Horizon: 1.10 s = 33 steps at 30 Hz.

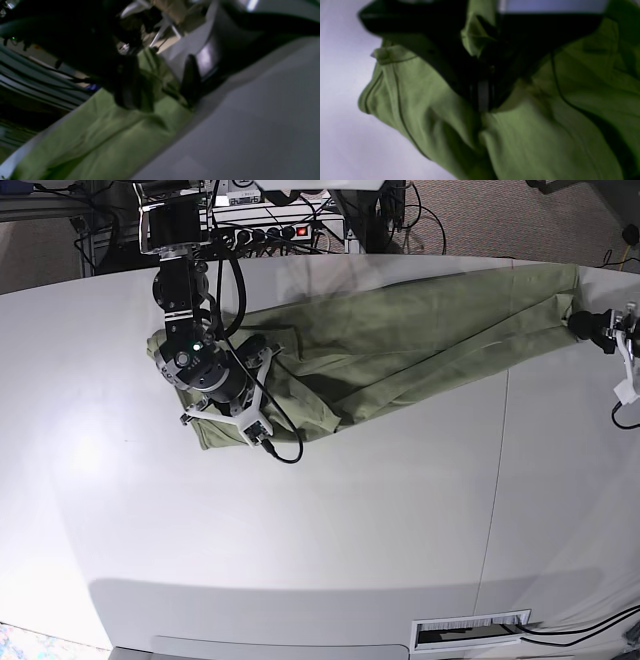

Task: Fold the T-shirt properly
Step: 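Pull the hem corner with the left gripper to straighten the shirt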

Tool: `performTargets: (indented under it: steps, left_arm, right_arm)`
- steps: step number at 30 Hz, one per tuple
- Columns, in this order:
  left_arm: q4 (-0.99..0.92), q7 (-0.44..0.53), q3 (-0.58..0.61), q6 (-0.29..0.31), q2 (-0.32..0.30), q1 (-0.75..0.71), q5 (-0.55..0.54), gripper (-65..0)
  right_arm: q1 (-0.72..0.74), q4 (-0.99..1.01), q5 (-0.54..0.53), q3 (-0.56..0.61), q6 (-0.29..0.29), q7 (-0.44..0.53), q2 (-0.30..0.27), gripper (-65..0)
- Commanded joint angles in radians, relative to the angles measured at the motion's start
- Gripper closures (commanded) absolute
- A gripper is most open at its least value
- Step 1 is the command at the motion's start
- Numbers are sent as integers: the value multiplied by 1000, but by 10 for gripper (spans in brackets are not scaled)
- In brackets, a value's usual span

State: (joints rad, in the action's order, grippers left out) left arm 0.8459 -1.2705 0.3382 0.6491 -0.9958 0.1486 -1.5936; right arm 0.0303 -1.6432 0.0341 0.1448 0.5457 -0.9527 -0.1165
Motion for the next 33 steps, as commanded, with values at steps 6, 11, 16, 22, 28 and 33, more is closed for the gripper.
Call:
performTargets:
  steps: [6,11,16,22,28,33]
  left_arm:
    - [-5,-31,23,-27,80,-77,110,-88]
    - [10,-31,21,7,90,-70,110,0]
    - [64,-39,-87,32,74,-62,110,0]
    - [114,-41,-272,49,48,-60,110,0]
    - [114,-43,-361,49,51,22,110,0]
    - [114,-63,-361,19,55,123,110,0]
  right_arm:
    - [14,-10,7,-2,-8,13,-5,0]
    - [14,-10,8,-2,-9,14,-5,0]
    - [14,-10,8,-2,-39,15,-5,0]
    - [14,-10,8,13,-47,0,8,0]
    - [14,-10,1,110,-55,2,9,0]
    - [14,-10,2,156,-121,18,9,0]
